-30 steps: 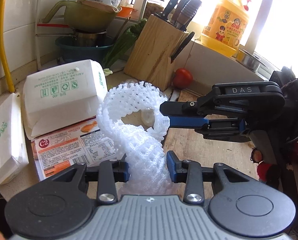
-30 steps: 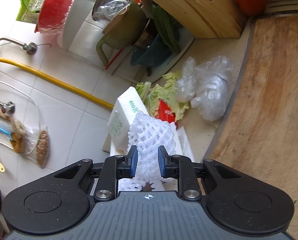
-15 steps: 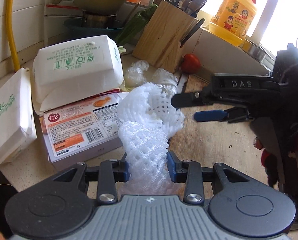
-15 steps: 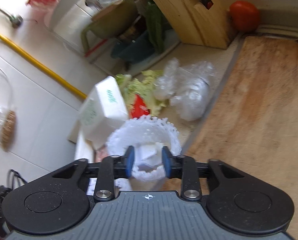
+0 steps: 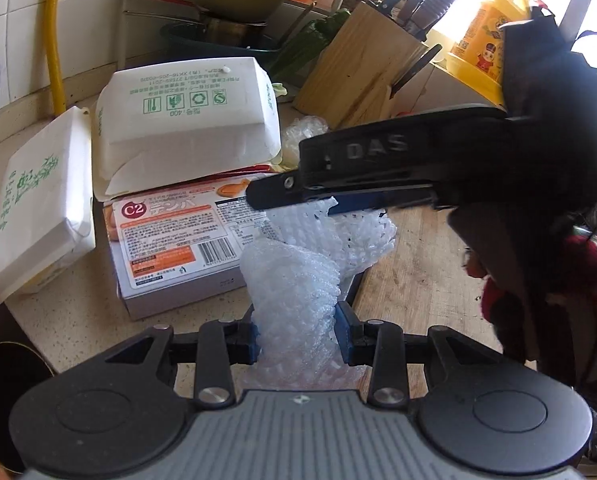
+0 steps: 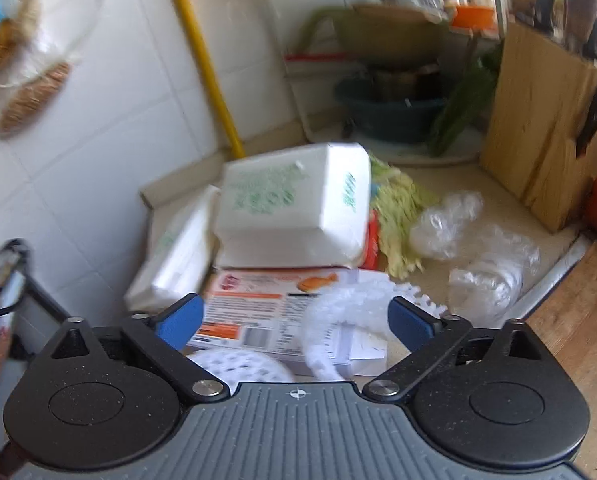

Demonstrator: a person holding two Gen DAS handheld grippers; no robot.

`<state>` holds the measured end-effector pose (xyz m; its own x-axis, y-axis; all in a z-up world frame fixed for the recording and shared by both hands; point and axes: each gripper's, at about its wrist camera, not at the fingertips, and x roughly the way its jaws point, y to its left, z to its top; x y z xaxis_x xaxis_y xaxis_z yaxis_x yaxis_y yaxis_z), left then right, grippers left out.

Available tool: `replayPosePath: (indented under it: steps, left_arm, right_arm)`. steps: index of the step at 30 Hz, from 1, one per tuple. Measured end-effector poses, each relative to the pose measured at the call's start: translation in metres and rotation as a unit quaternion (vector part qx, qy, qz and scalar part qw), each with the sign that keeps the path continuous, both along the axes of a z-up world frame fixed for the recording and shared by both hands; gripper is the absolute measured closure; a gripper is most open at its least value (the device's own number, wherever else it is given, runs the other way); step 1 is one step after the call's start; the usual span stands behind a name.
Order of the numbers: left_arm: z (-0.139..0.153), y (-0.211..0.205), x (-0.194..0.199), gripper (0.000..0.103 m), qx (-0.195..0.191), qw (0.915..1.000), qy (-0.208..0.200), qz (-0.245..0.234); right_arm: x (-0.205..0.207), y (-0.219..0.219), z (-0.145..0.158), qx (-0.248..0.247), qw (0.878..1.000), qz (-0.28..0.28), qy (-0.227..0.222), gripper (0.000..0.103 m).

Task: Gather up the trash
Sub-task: 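Lift the foam nets with both grippers and carry them toward the trash bin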

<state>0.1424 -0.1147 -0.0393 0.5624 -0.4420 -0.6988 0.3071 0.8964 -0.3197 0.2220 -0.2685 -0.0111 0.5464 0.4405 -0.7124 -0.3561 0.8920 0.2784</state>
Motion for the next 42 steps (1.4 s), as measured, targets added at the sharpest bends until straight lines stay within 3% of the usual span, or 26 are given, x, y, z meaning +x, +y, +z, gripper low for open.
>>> replayPosePath:
  steps: [2,4,5,7,14,21,26,33,42]
  left_arm:
    - [0.000,-0.001,0.001,0.069,0.000,1.0000,0.002,0.004]
    - [0.002,0.000,0.000,0.069,0.002,1.0000,-0.001,0.007]
    - [0.004,0.000,-0.001,0.069,0.001,0.9999,-0.003,0.010]
    - [0.007,0.003,-0.001,0.069,-0.004,0.9999,-0.007,0.014]
    - [0.026,0.015,-0.006,0.069,-0.027,0.9988,-0.030,0.029]
    - [0.049,0.027,-0.013,0.069,-0.037,0.9958,-0.065,0.053]
    - [0.062,0.047,-0.029,0.069,-0.036,0.9915,-0.088,0.088]
    - [0.070,0.095,-0.056,0.069,-0.023,0.9841,-0.105,0.141]
    - [0.075,0.168,-0.101,0.069,0.006,0.9631,-0.121,0.240]
  right_arm:
    - [0.016,-0.006,-0.019,0.061,0.996,-0.003,0.071,0.045]
    - [0.029,-0.014,-0.038,0.125,0.984,-0.010,0.124,0.056]
    - [0.032,-0.020,-0.043,0.152,0.980,-0.022,0.130,0.065]
    - [0.034,-0.035,-0.049,0.215,0.965,-0.041,0.145,0.072]
    - [0.015,-0.080,-0.046,0.362,0.919,-0.076,0.135,0.077]
    - [-0.006,-0.090,-0.016,0.389,0.915,-0.059,0.093,0.077]
    - [-0.007,-0.071,0.012,0.398,0.915,-0.013,0.073,0.077]
    - [-0.017,-0.019,0.037,0.399,0.912,0.066,0.071,0.077]
    - [-0.029,0.077,0.046,0.394,0.899,0.160,0.104,0.075]
